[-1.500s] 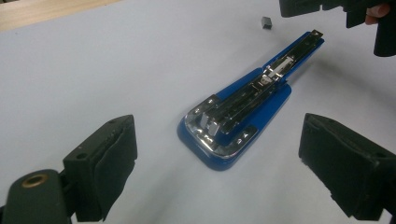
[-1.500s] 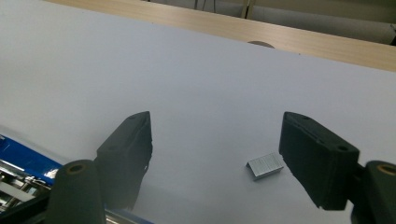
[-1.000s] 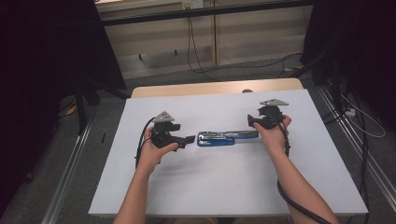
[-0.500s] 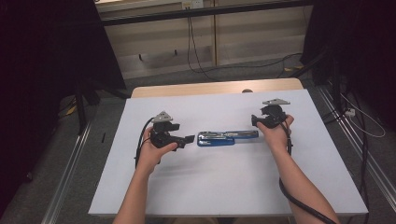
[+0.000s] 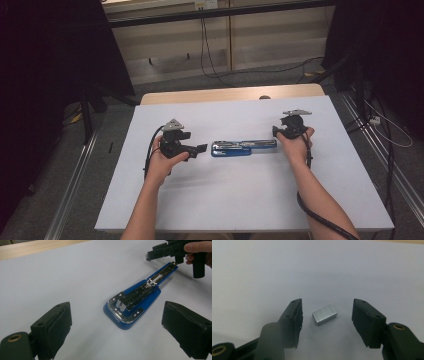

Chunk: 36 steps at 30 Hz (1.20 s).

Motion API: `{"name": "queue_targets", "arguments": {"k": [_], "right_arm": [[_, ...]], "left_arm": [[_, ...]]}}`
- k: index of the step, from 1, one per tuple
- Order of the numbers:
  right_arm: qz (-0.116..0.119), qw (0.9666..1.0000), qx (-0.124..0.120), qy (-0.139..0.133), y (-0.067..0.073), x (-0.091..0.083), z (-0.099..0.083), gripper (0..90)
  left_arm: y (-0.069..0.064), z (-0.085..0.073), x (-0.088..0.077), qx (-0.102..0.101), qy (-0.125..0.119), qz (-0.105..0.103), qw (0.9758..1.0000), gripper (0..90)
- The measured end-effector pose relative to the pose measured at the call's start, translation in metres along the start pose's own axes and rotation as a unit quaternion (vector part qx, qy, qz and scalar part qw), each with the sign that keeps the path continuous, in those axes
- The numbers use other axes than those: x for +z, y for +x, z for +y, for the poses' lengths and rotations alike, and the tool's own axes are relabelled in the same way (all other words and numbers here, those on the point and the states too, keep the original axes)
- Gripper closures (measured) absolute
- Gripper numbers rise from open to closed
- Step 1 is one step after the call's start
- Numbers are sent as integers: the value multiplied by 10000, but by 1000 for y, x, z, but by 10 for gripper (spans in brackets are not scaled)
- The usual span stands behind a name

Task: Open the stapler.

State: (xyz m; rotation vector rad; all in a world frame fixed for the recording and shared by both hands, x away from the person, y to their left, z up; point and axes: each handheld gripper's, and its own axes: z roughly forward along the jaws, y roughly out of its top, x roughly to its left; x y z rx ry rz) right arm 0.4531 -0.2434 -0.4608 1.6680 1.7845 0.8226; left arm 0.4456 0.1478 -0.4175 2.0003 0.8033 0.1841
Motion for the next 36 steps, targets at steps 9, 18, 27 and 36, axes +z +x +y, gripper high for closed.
{"name": "queue_targets", "arguments": {"k": [9,18,27,36], "right_arm": [[122,9999,-1,44,4,6,-4,515],[163,9999,43,40,4,9,-1,555],[110,9999,50,13,4,11,0,604],[98,9999,-11,45,2,10,0,640]], "left_arm": [[1,-1,2,8,87,45,10000,94],[2,-3,5,-16,170,85,9998,96],[1,-3,8,7,246,61,9997,102],[3,-4,8,1,284,80,9996,107]]}}
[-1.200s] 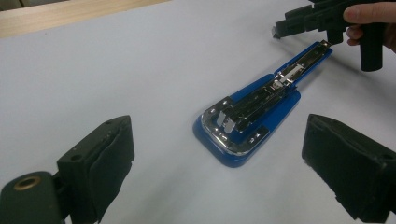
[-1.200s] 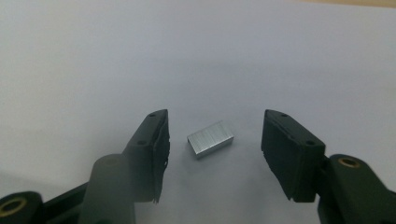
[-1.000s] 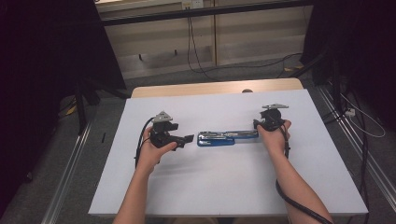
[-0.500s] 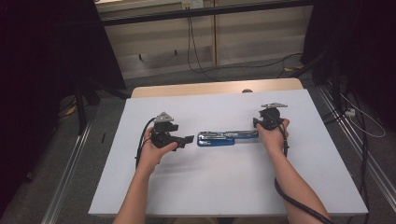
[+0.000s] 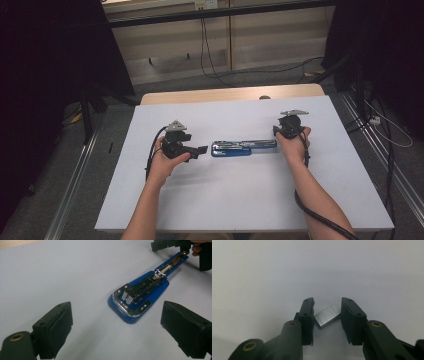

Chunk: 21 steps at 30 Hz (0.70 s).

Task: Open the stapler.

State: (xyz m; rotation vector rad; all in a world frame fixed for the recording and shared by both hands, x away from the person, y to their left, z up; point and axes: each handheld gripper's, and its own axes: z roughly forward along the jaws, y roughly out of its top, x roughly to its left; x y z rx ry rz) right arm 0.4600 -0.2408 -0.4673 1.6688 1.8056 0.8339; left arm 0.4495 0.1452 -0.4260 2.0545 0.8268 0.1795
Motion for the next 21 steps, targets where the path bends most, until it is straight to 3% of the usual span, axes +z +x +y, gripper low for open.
{"name": "queue_targets", "arguments": {"k": [11,14,21], "right_arm": [[25,10000,41,56,-6,-6,-3,679],[26,9999,107,76,-6,-7,-3,611],[-36,9999,73,91,-3,-6,-2,632]], "left_arm": [[0,1,-1,-9,-57,-17,10000,107],[0,1,-1,0,-57,-10,10000,107],[0,0,0,34,-35,-14,10000,107]]}}
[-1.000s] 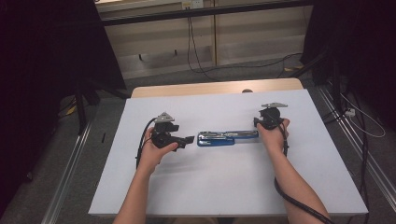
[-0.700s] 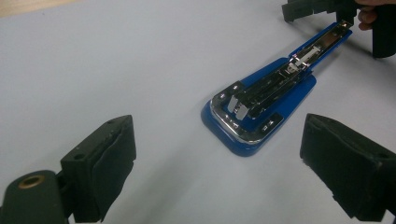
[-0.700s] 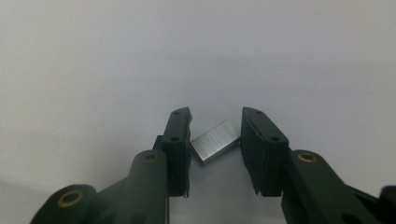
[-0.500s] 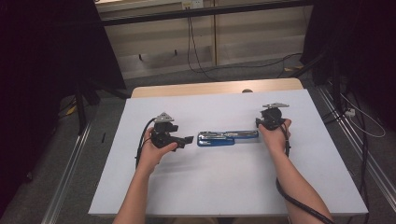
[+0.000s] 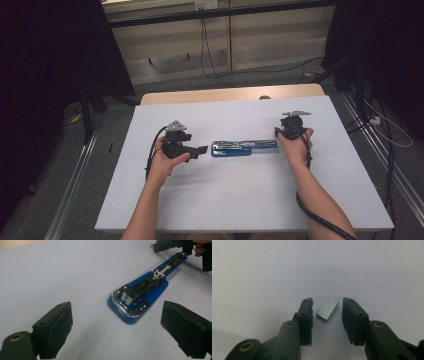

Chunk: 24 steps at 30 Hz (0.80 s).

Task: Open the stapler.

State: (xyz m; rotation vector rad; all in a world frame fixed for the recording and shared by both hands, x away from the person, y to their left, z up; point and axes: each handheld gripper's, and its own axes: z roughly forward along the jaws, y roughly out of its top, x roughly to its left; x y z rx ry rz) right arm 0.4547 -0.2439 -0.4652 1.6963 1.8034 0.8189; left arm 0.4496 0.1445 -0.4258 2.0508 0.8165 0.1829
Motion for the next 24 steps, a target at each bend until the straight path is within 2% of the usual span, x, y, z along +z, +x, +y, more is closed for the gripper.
{"name": "queue_targets", "arguments": {"k": [4,9,14,17,20,24], "right_arm": [[4,10000,-17,-4,3,1,0,679],[74,9999,-91,15,-2,1,1,791],[137,9997,-179,42,-4,0,2,793],[191,9996,-186,11,-5,1,1,754],[191,9993,-315,49,-5,2,3,752],[243,9992,-305,25,-7,2,2,770]], "left_arm": [[0,0,0,0,0,-2,10000,107],[2,-1,-2,-31,-17,-5,10000,107],[2,-1,-2,-44,-17,29,10000,107],[2,-1,-3,-43,-10,5,10000,107],[4,0,-4,-24,-32,20,10000,107],[3,-1,-4,-56,-44,18,10000,107]]}}
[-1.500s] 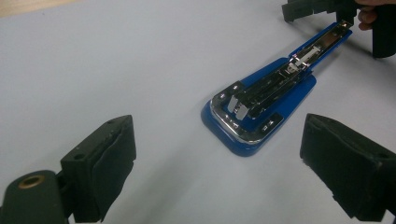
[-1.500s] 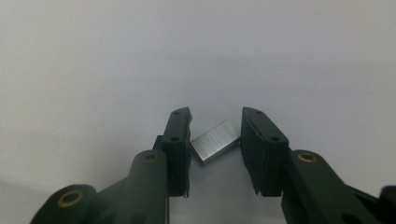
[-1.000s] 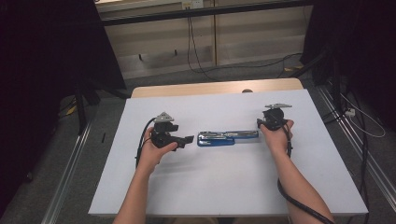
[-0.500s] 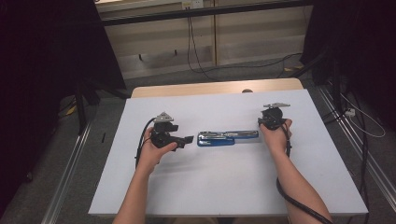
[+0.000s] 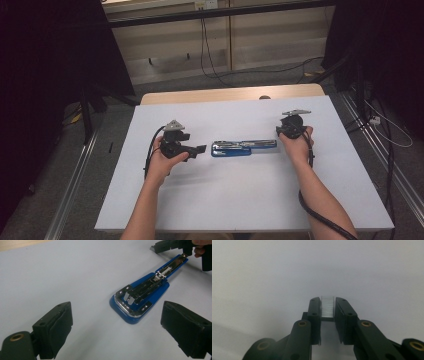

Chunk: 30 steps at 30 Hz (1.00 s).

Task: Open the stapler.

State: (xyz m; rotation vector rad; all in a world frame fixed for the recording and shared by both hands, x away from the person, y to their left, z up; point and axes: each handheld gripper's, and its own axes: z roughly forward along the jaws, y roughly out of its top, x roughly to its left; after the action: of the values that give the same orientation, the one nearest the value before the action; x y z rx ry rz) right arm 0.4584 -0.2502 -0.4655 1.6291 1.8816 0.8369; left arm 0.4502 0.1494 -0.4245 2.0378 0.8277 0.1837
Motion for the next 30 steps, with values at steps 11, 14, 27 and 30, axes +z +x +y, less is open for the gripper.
{"name": "queue_targets", "arguments": {"k": [11,14,27,30], "right_arm": [[272,9995,124,60,-6,-1,3,798],[324,9995,48,45,-6,-6,7,798],[797,9959,-402,-147,8,-31,25,798],[930,9943,-492,-177,12,-36,29,798]], "left_arm": [[1,-1,-4,-5,0,33,10000,106],[2,0,-5,-18,-33,14,10000,106],[1,0,-10,2,-101,-12,9999,105],[1,0,-12,-22,-92,6,10000,104]]}}
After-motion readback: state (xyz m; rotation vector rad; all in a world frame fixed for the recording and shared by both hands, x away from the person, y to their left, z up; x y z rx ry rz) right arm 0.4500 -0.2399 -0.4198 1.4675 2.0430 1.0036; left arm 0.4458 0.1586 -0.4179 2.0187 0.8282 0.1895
